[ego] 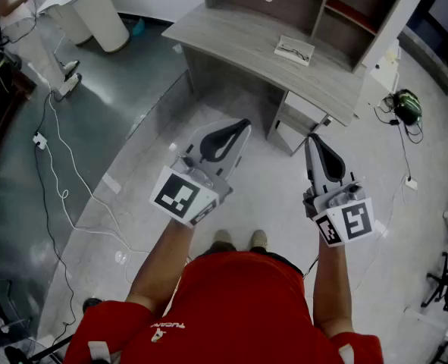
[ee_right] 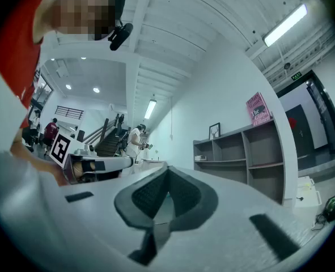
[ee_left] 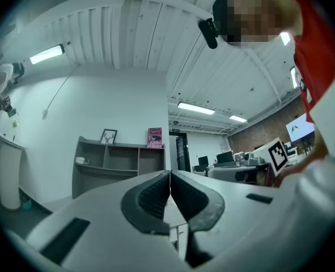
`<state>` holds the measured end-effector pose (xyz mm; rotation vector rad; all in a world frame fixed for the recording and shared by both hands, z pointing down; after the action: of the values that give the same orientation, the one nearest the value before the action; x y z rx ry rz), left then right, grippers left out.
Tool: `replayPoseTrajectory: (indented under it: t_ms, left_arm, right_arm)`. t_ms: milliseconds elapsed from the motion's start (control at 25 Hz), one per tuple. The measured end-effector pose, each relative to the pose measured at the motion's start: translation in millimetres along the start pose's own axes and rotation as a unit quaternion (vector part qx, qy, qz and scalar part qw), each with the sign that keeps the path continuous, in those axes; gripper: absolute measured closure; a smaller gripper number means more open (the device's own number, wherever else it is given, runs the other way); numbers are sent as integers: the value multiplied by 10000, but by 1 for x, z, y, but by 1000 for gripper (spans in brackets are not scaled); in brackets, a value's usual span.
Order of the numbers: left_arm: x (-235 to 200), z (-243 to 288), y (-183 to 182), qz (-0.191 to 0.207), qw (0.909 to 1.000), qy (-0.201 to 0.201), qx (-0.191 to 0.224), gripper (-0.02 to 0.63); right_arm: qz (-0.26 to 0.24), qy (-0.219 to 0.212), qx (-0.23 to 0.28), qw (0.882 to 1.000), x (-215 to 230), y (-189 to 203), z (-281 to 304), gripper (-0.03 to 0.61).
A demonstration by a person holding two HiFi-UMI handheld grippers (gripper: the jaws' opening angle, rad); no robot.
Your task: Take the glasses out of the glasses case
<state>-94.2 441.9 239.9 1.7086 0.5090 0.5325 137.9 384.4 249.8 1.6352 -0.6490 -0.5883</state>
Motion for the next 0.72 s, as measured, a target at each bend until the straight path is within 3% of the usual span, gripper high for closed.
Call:
replayPoseTrajectory:
  t_ms: [440, 720]
  left_arm:
    - [-22, -32, 1, -65, 9999, -3, 94, 603]
    - [-45, -56, 11, -185, 9997, 46, 157, 603]
  right_arm:
    - [273, -18, 26, 9996, -25, 6, 18, 575]
    - [144, 189, -14, 9997, -45, 11, 24, 575]
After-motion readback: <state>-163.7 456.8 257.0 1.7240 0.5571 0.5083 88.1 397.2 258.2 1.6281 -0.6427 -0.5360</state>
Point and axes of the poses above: the fingertips, and each gripper's own axes: z forward along the fingers, x to its right, y out of its underside, the point moved 10 cm from there along -z, backward along the fingers, and after that the axes turned 11 degrees about y, right-handed, at the moved point
